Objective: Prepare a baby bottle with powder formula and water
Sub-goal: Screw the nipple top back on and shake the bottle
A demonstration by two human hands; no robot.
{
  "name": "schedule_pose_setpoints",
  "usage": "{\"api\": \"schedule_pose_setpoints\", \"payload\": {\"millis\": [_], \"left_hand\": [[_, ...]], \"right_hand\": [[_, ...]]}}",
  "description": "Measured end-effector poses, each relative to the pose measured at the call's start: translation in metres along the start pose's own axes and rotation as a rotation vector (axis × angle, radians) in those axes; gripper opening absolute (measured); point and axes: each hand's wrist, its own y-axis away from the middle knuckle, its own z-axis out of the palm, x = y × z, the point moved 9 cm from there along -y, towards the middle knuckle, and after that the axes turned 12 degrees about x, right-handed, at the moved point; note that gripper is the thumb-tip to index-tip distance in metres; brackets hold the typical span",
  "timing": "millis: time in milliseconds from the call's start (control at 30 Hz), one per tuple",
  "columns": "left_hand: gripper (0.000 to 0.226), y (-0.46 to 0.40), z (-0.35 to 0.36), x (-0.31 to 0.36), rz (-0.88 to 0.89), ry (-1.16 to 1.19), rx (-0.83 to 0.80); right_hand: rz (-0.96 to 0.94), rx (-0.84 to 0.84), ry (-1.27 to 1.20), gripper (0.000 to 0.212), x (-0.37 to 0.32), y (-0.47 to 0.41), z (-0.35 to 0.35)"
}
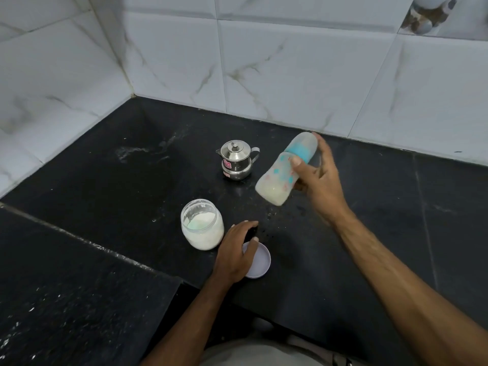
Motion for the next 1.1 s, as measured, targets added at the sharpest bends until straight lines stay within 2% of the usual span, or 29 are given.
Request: {"api": "schedule_pose_setpoints", "payload": {"millis": [33, 133, 167, 200, 300, 333, 400, 500, 533, 567, 667, 700, 767, 867, 933, 1033, 1100], "left_hand": [[0.048, 0.0, 0.0, 0.0, 0.0, 0.005, 0.003], [0.04, -0.002, -0.002, 0.004, -0.004, 0.055, -0.007], [0.041, -0.002, -0.002, 0.004, -0.004, 0.056, -0.01], [0.043, -0.002, -0.002, 0.005, 0.005, 0.043, 0.0], [0.046, 0.0, -0.001, 0.002, 0.008, 0.003, 0.005], [0.046, 0.0, 0.0, 0.002, 0.006, 0.004, 0.001], [0.043, -0.001, -0.003, 0.004, 0.011, 0.011, 0.01], [0.032, -0.003, -0.004, 0.01, 0.002, 0.008, -0.001], [0.033, -0.003, -0.004, 0.009, -0.005, 0.007, 0.004], [0.037, -0.003, -0.005, 0.01, -0.002, 0.014, 0.017], [0.046, 0.0, -0.002, 0.004, 0.013, -0.003, 0.017], [0.047, 0.0, -0.001, 0.001, 0.006, -0.004, 0.008], [0.043, -0.001, -0.002, 0.001, -0.006, 0.017, 0.013], [0.024, -0.002, 0.001, 0.003, -0.036, 0.084, -0.024], [0.028, -0.002, -0.001, 0.002, -0.026, 0.08, -0.002], [0.045, 0.0, -0.002, 0.005, 0.02, -0.015, 0.016], [0.045, 0.0, -0.001, 0.003, 0.012, -0.016, 0.013]], "right_hand": [[0.011, -0.064, 0.025, 0.073, 0.004, 0.005, 0.005], [0.077, -0.425, 0.227, 0.072, 0.026, 0.037, 0.032], [0.08, -0.454, 0.252, 0.072, 0.028, 0.039, 0.033], [0.071, -0.41, 0.224, 0.073, 0.025, 0.034, 0.031], [0.036, -0.089, 0.071, 0.075, 0.007, 0.005, 0.007], [0.017, -0.039, 0.045, 0.073, 0.003, 0.003, 0.003], [0.018, -0.117, 0.062, 0.073, 0.007, 0.011, 0.01], [0.077, -0.453, 0.242, 0.073, 0.027, 0.042, 0.036], [0.071, -0.467, 0.248, 0.073, 0.027, 0.042, 0.037], [0.054, -0.41, 0.209, 0.073, 0.022, 0.036, 0.034], [0.018, -0.078, 0.074, 0.073, 0.008, 0.008, 0.009], [0.004, -0.025, 0.061, 0.073, 0.006, 0.005, 0.005], [0.018, -0.105, 0.084, 0.074, 0.015, 0.014, 0.013], [0.077, -0.427, 0.242, 0.075, 0.035, 0.044, 0.038], [0.069, -0.364, 0.188, 0.076, 0.031, 0.038, 0.034], [0.036, -0.058, 0.057, 0.074, 0.015, 0.011, 0.01], [0.027, -0.047, 0.056, 0.073, 0.014, 0.011, 0.009]]}}
